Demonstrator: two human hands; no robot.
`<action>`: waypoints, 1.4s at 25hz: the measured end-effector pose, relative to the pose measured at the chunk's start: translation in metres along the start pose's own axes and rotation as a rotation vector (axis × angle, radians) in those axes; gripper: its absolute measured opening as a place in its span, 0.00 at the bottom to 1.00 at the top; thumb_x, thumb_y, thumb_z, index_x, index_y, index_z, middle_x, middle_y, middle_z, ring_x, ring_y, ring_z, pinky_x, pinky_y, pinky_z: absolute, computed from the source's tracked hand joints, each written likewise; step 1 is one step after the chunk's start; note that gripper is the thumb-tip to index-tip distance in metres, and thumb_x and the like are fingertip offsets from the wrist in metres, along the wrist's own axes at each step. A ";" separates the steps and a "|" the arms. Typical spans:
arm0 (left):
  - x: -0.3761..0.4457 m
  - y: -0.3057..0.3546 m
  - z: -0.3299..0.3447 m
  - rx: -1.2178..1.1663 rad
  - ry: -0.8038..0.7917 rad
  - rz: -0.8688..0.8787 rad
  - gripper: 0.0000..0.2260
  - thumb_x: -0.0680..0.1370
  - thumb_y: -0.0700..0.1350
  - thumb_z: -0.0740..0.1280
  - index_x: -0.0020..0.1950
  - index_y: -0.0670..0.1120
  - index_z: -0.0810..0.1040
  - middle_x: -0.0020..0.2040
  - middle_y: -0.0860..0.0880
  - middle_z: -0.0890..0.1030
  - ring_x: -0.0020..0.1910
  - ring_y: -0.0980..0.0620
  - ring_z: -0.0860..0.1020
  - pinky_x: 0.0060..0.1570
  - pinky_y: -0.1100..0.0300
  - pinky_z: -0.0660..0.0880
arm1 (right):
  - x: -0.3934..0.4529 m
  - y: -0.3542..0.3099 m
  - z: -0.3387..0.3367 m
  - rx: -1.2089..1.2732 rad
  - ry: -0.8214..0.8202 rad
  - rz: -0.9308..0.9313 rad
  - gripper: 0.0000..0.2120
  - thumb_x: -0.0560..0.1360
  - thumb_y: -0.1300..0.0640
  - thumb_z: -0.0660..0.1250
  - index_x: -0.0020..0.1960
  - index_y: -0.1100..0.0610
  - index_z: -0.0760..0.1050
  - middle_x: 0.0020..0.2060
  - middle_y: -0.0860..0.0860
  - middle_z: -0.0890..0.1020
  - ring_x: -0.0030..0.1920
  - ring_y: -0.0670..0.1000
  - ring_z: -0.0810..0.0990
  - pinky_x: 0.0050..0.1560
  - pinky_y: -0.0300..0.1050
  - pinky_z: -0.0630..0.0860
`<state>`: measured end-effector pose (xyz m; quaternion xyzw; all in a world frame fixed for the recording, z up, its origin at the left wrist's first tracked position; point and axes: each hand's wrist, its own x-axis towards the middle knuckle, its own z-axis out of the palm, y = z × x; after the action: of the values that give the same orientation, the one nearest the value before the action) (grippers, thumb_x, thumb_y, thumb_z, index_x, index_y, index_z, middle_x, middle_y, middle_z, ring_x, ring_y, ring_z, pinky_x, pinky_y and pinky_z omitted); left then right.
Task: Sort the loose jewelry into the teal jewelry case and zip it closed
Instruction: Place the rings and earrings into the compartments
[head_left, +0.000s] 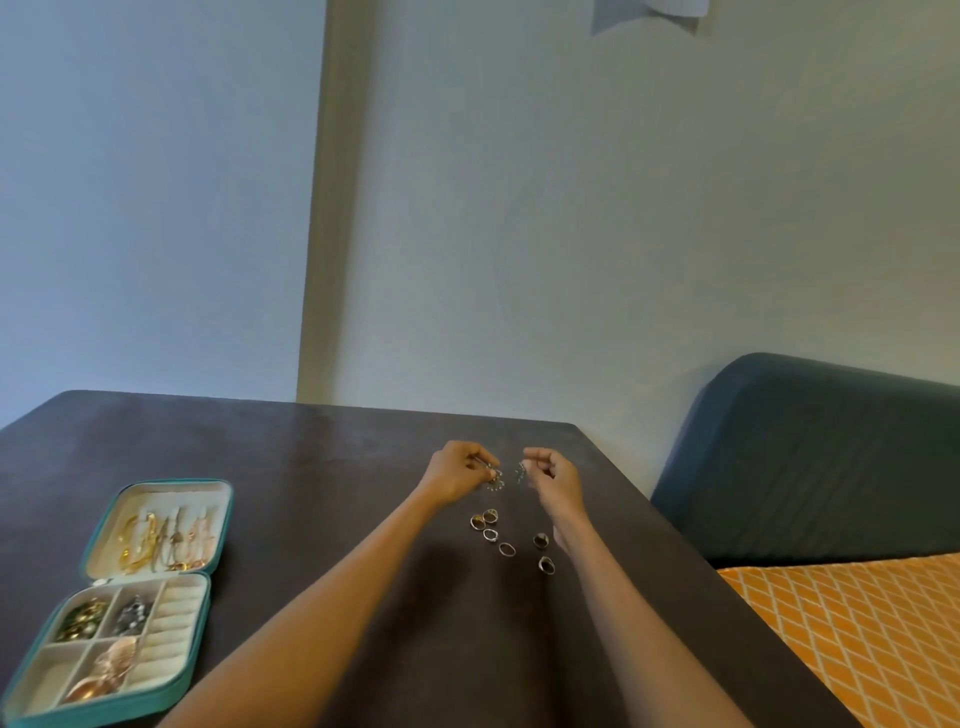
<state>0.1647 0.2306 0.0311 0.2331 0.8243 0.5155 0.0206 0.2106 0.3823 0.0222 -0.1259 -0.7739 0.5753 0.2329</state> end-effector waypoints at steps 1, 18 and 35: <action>-0.002 0.003 -0.001 -0.007 -0.013 0.013 0.07 0.75 0.38 0.67 0.52 0.42 0.80 0.40 0.46 0.81 0.39 0.54 0.78 0.48 0.62 0.75 | 0.000 -0.008 0.002 0.142 -0.025 0.022 0.07 0.78 0.65 0.62 0.52 0.55 0.75 0.47 0.51 0.78 0.46 0.47 0.77 0.45 0.36 0.74; -0.052 0.036 -0.061 -0.218 0.218 0.037 0.03 0.75 0.43 0.69 0.46 0.46 0.78 0.37 0.49 0.81 0.33 0.56 0.77 0.32 0.70 0.72 | -0.050 -0.092 0.042 0.297 -0.235 -0.045 0.04 0.77 0.64 0.65 0.49 0.59 0.78 0.43 0.55 0.82 0.44 0.50 0.81 0.45 0.39 0.80; -0.083 0.028 -0.114 -0.253 0.223 0.067 0.09 0.75 0.41 0.70 0.54 0.45 0.81 0.45 0.48 0.84 0.42 0.57 0.81 0.40 0.70 0.75 | -0.091 -0.106 0.080 0.222 -0.180 -0.122 0.09 0.81 0.58 0.59 0.58 0.54 0.75 0.50 0.49 0.81 0.53 0.47 0.79 0.52 0.39 0.76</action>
<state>0.2175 0.1109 0.0913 0.1975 0.7416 0.6384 -0.0590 0.2556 0.2411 0.0851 -0.0002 -0.7296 0.6510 0.2095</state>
